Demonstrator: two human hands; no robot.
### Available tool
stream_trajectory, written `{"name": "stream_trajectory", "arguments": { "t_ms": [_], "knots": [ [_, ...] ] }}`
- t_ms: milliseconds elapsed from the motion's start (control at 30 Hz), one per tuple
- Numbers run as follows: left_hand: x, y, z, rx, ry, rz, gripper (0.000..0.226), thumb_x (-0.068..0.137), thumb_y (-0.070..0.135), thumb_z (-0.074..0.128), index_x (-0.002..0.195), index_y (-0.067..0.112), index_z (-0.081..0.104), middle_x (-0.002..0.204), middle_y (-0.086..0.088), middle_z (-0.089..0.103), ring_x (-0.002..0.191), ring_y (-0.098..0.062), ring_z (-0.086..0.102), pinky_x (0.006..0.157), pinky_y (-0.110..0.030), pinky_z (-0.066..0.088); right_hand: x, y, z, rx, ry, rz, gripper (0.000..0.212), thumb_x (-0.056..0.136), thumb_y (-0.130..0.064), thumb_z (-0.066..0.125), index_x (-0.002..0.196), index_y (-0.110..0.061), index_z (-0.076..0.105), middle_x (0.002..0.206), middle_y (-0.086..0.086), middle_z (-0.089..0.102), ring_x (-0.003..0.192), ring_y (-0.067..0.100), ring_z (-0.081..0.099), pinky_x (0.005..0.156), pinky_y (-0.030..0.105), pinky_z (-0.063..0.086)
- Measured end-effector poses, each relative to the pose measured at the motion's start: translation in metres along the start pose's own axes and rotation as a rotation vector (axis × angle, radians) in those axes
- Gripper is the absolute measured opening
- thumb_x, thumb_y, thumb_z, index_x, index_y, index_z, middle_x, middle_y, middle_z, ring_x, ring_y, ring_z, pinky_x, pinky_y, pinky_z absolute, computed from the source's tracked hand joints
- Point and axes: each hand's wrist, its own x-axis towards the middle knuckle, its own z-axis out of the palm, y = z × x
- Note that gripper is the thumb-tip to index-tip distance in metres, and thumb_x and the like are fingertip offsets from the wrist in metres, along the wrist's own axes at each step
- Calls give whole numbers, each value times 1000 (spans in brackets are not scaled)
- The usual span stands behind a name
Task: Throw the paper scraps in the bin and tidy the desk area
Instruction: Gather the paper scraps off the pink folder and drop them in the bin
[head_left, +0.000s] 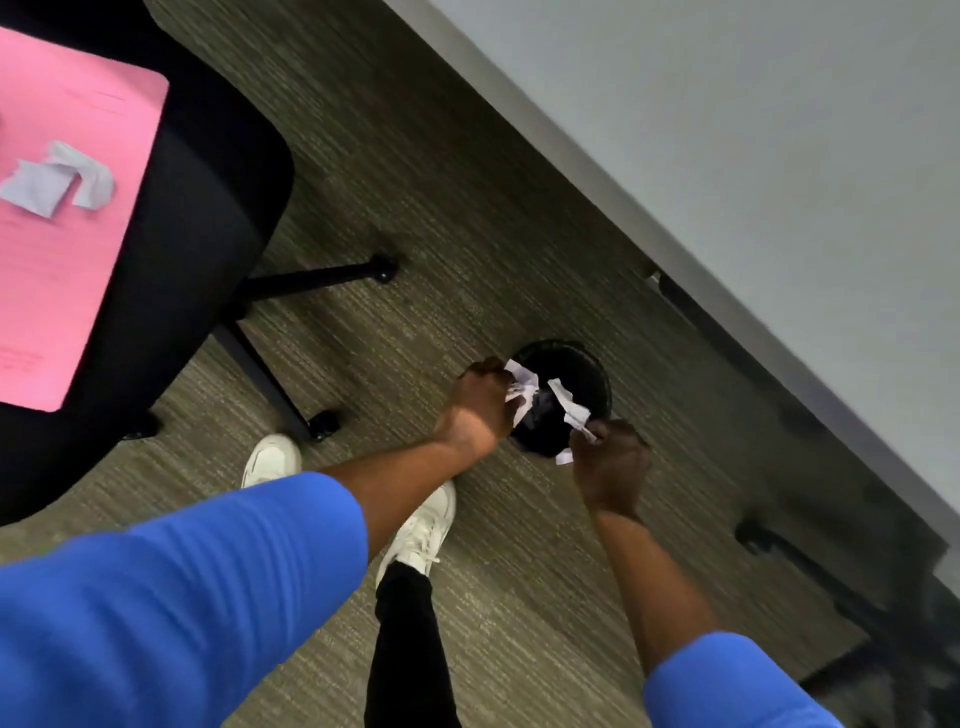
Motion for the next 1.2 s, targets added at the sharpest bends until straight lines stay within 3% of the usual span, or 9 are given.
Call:
{"name": "stream_trajectory", "arguments": {
  "t_ms": [133, 200, 367, 533, 667, 767, 933, 1033, 1200],
  "knots": [
    [18, -8, 38, 0, -27, -60, 27, 94, 17, 74, 116, 3, 78, 123, -18, 76, 115, -36, 72, 98, -37, 49, 21, 25, 23, -24, -9, 56, 9, 76, -15, 78, 76, -6, 79, 79, 23, 73, 72, 42, 71, 65, 35, 48],
    [26, -16, 57, -25, -29, -69, 26, 93, 14, 74, 115, 1, 78, 121, -22, 76, 114, -39, 72, 98, -39, 50, 29, 36, 35, -31, -15, 72, 7, 75, -12, 78, 75, -5, 78, 78, 24, 73, 72, 43, 70, 64, 31, 40],
    [46, -27, 96, 16, -142, -151, 39, 101, 25, 62, 135, 8, 70, 140, -15, 69, 131, -33, 64, 111, -37, 45, 45, 55, 55, -22, -51, 95, 14, 80, -14, 72, 73, -2, 75, 79, 25, 72, 74, 41, 70, 66, 28, 32],
    [62, -33, 118, -40, -244, -160, 53, 93, 27, 75, 140, 6, 63, 143, -17, 66, 139, -33, 57, 115, -36, 42, 62, 59, 69, -33, -96, 76, 12, 87, -18, 75, 88, -7, 78, 88, 25, 76, 85, 42, 73, 67, 37, 46],
    [65, -39, 122, -49, -331, -91, 87, 91, 33, 81, 161, 8, 37, 162, -17, 48, 156, -32, 37, 125, -35, 30, 73, 62, 78, -65, -137, 97, 32, 96, -29, 70, 121, -9, 73, 113, 24, 75, 107, 41, 71, 90, 43, 54],
    [63, -41, 117, -1, -348, -101, 94, 95, 32, 75, 167, 7, 21, 171, -16, 34, 160, -34, 28, 124, -36, 32, 75, 59, 80, -11, -136, 132, 33, 97, -29, 68, 123, -9, 70, 118, 22, 73, 111, 40, 70, 93, 43, 55],
    [51, -35, 96, 61, -309, -137, 45, 103, 30, 60, 142, 8, 62, 153, -16, 58, 139, -37, 57, 109, -39, 47, 61, 44, 72, 74, -104, 109, 20, 91, -14, 72, 110, -7, 76, 114, 21, 75, 105, 40, 72, 89, 45, 59],
    [38, -38, 79, 126, -357, -105, 39, 106, 34, 54, 135, 13, 71, 146, -12, 65, 134, -35, 60, 111, -41, 49, 44, 30, 67, 79, -100, 41, 19, 92, -11, 71, 110, -8, 75, 113, 19, 75, 103, 39, 72, 87, 45, 59],
    [14, -40, 37, 134, -274, -140, 36, 107, 33, 52, 132, 15, 73, 142, -13, 67, 130, -36, 62, 108, -39, 49, 16, -8, 56, 119, -132, -31, 31, 93, -14, 70, 122, -2, 69, 123, 21, 71, 112, 39, 70, 95, 51, 56]
  ]
}}
